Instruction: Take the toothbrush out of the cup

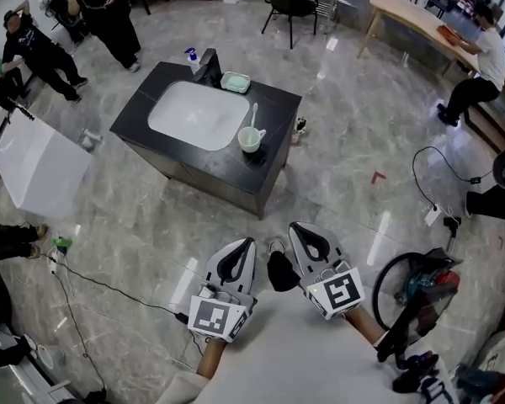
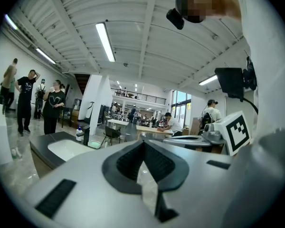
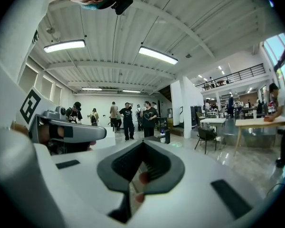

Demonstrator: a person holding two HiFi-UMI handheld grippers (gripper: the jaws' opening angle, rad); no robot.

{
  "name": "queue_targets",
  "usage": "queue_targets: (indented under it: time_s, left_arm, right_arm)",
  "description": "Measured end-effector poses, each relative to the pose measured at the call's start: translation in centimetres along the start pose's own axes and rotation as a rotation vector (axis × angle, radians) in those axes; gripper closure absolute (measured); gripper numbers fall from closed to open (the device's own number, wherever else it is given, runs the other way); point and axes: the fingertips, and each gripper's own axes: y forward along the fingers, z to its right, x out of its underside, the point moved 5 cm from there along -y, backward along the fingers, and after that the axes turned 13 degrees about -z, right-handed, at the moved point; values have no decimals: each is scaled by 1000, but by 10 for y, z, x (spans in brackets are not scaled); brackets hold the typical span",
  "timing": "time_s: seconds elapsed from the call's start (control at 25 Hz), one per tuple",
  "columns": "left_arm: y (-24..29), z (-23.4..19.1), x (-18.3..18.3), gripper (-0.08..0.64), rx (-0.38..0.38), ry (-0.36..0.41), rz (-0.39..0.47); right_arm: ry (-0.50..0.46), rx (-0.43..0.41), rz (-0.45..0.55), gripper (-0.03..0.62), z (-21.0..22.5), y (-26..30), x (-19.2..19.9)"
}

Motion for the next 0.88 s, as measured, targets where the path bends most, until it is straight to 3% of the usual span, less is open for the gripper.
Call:
queue_targets:
  time_s: [0.32, 0.88]
  left_arm:
    - [75, -28, -39, 555, 4, 18, 2]
    - [148, -73, -77, 555, -38, 29, -5]
  right_arm:
    - [24, -19, -13, 588, 58, 46, -17]
    - [35, -67, -14, 588, 121, 109, -42]
